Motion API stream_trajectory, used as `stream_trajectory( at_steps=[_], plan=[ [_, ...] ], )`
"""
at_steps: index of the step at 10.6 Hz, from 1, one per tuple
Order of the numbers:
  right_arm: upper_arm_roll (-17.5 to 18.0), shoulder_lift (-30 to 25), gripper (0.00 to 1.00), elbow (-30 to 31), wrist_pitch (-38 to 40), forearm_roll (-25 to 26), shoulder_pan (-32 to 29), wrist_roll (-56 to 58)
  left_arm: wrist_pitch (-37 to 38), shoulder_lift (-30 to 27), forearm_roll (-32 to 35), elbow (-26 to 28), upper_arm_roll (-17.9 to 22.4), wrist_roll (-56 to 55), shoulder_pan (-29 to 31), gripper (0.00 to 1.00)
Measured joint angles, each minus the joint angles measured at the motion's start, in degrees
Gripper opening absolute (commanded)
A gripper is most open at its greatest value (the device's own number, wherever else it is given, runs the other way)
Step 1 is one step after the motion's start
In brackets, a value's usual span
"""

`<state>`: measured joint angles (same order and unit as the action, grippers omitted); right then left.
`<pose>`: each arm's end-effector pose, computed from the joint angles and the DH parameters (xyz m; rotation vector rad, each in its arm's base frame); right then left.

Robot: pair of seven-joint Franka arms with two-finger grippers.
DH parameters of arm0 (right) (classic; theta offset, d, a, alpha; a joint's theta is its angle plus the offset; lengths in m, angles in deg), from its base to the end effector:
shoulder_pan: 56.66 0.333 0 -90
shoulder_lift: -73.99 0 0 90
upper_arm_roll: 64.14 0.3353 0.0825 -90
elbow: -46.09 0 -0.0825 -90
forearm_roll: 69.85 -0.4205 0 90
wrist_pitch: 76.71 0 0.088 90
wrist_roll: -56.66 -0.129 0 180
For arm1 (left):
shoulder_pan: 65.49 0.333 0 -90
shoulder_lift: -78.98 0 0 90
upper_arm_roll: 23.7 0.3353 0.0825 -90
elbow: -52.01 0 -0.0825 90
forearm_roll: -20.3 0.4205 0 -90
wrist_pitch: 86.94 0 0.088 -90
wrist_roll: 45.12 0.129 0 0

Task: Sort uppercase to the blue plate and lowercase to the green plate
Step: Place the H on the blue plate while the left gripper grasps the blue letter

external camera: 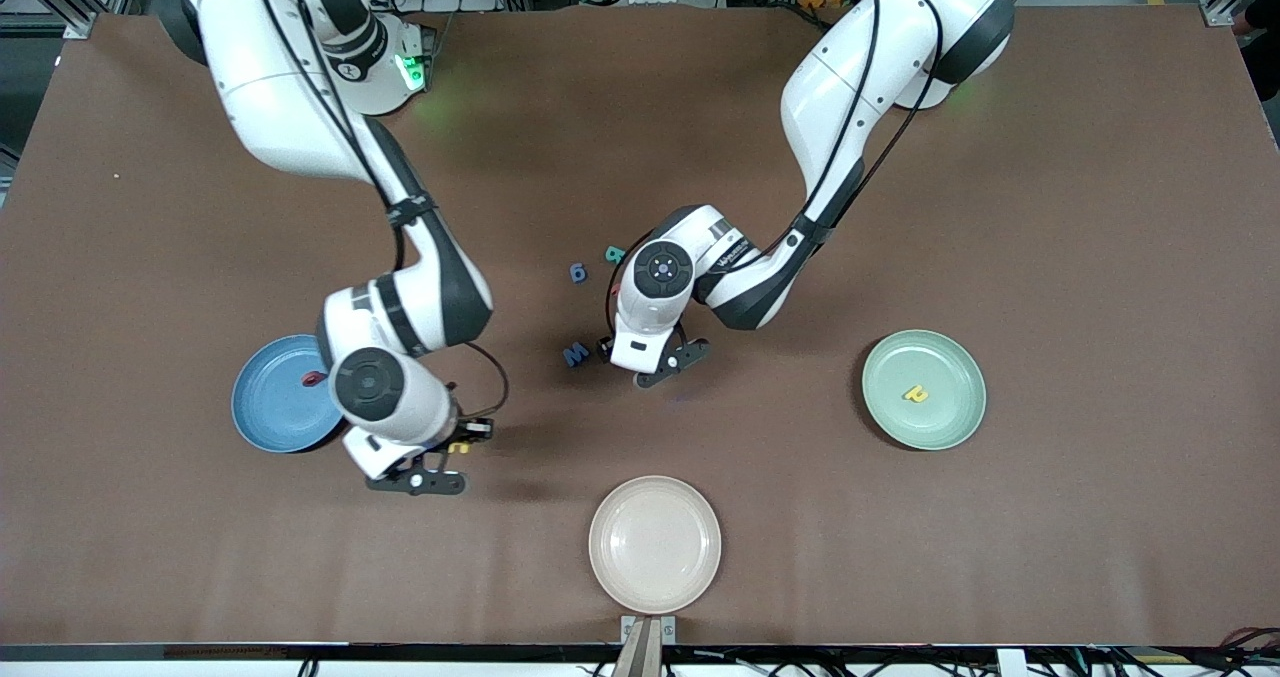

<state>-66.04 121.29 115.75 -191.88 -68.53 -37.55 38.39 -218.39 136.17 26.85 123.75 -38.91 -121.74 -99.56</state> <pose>0.7614 0.2408 0.2513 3.0890 0.0030 -0.0241 0.5654 -0.5710 0.1375 2.9072 0.7894 -0.1225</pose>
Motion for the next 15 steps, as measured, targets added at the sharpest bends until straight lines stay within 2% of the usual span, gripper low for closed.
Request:
stream_trajectory(
  at_steps=[3,5,7,10,11,12,13,15],
  plan=[
    [-0.1,-7.0,0.0,9.4,-1.7,0.0,-6.7,15.8,0.2,0.0,0.0,-0.1,0.1,0.0,0.1,0.66],
    [-0.1,-11.8,0.0,18.8,-8.1,0.0,-10.6,23.3,0.3,0.0,0.0,-0.2,0.2,0.0,0.1,0.62],
    [-0.1,-14.6,0.0,27.4,-14.1,0.0,-13.0,27.6,0.4,0.0,0.0,-0.2,0.4,0.0,0.1,0.46],
    [-0.1,-15.3,0.0,30.9,-15.0,0.0,-18.1,36.2,0.1,0.0,0.0,-0.4,0.6,0.0,0.1,0.25],
    [-0.1,-15.4,0.83,31.1,-14.3,0.0,-19.4,38.0,-0.1,0.1,0.0,-0.5,0.6,0.0,0.0,0.17],
    [-0.1,-15.5,1.0,31.2,-13.0,0.0,-19.8,38.4,-0.1,0.1,0.0,-0.5,0.7,0.0,-0.1,0.07],
    [0.1,-15.6,1.0,31.2,-11.3,-0.5,-19.7,38.3,-0.1,0.1,0.0,-0.5,0.7,0.0,-0.1,0.0],
    [0.5,-15.8,1.0,31.2,-9.3,-2.0,-19.6,38.0,0.0,0.1,0.0,-0.6,0.7,0.0,-0.1,0.0]
  ],
)
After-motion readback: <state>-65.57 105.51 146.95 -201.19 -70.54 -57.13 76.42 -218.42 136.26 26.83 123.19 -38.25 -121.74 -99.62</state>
